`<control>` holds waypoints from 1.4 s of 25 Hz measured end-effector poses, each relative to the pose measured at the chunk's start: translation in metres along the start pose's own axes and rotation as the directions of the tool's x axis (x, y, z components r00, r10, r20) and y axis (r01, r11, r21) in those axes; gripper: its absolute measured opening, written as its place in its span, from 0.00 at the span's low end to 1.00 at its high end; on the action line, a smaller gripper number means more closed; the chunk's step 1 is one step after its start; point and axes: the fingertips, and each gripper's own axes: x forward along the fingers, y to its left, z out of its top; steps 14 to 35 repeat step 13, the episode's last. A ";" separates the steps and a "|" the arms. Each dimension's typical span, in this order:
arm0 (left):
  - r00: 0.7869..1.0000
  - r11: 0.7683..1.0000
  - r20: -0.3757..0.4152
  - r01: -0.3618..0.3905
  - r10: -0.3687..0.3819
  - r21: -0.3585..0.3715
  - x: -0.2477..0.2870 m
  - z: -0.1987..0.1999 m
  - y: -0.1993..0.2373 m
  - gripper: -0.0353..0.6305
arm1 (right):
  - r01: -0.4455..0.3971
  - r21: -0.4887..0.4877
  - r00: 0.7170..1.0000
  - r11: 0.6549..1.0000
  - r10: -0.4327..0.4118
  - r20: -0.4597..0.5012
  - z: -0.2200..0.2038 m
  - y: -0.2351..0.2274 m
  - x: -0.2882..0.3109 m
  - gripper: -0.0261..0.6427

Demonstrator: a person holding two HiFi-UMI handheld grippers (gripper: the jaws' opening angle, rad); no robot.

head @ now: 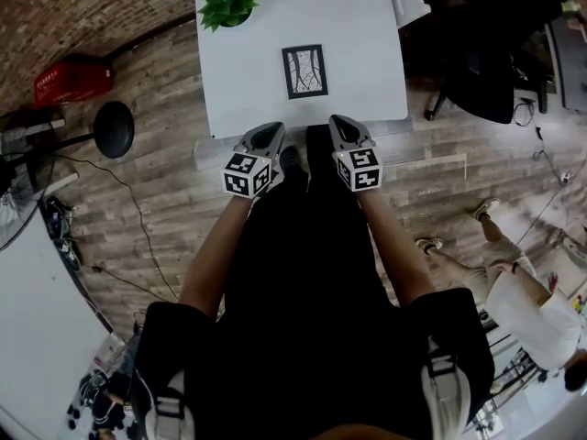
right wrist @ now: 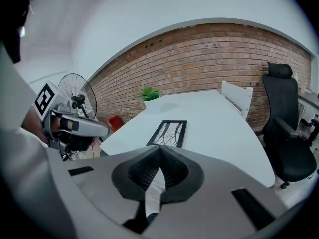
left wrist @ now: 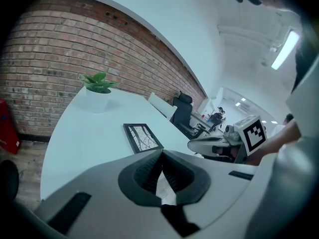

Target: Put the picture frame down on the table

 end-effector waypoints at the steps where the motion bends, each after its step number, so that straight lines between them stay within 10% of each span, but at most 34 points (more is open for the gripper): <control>1: 1.000 1.000 0.001 0.001 -0.001 0.002 -0.002 -0.001 -0.001 0.09 | 0.003 0.000 1.000 1.000 -0.003 0.002 -0.001 0.001 -0.002 0.03; 35: 1.000 1.000 0.018 -0.006 0.006 0.019 -0.027 -0.012 -0.004 0.09 | 0.026 0.009 1.000 1.000 -0.026 0.015 -0.019 0.016 -0.025 0.03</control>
